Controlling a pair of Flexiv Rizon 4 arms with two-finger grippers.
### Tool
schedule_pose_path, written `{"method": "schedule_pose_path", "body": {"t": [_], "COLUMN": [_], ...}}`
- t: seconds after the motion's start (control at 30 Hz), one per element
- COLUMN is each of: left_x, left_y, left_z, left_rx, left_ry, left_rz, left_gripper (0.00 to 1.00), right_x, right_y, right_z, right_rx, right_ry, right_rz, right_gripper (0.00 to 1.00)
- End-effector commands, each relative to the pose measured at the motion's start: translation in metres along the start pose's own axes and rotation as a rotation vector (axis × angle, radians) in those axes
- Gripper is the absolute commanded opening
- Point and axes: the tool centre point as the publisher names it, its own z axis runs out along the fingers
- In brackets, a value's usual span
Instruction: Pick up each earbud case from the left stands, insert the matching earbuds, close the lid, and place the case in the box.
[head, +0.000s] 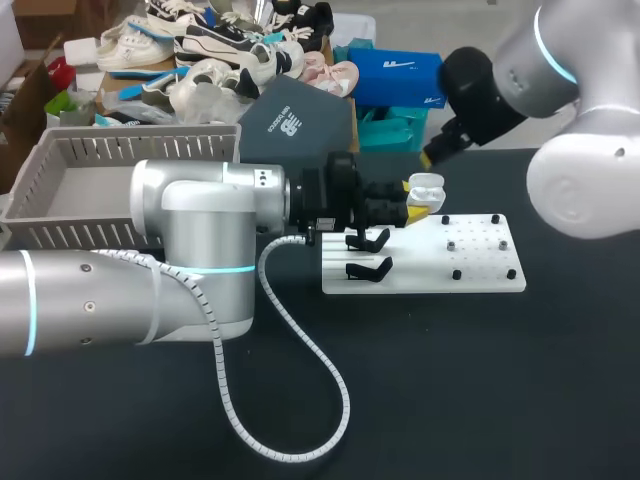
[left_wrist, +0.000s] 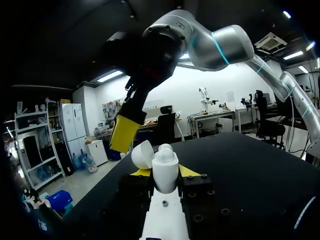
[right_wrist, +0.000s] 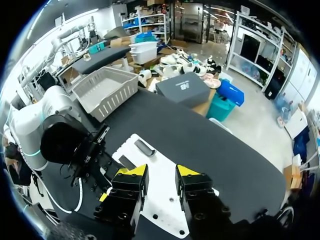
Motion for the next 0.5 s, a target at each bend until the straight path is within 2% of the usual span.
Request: {"method": "schedule_pose_path", "body": {"t": [0.03, 0.5], "left_x": [0.001, 0.001], "left_y": [0.000, 0.000], "left_z": [0.000, 0.000], "left_rx": [-0.002, -0.002], "left_ry": [-0.003, -0.003], "left_rz": [0.001, 0.001], "left_gripper": [0.00, 0.00], "right_x": [-0.001, 0.017], "right_y": [0.003, 0.017], "right_z": [0.002, -0.010], "right_rx": [-0.011, -0.020], "right_ry": [0.009, -0.024], "right_rz": [-0.001, 0.020], "right_gripper": [0.32, 0.31]}}
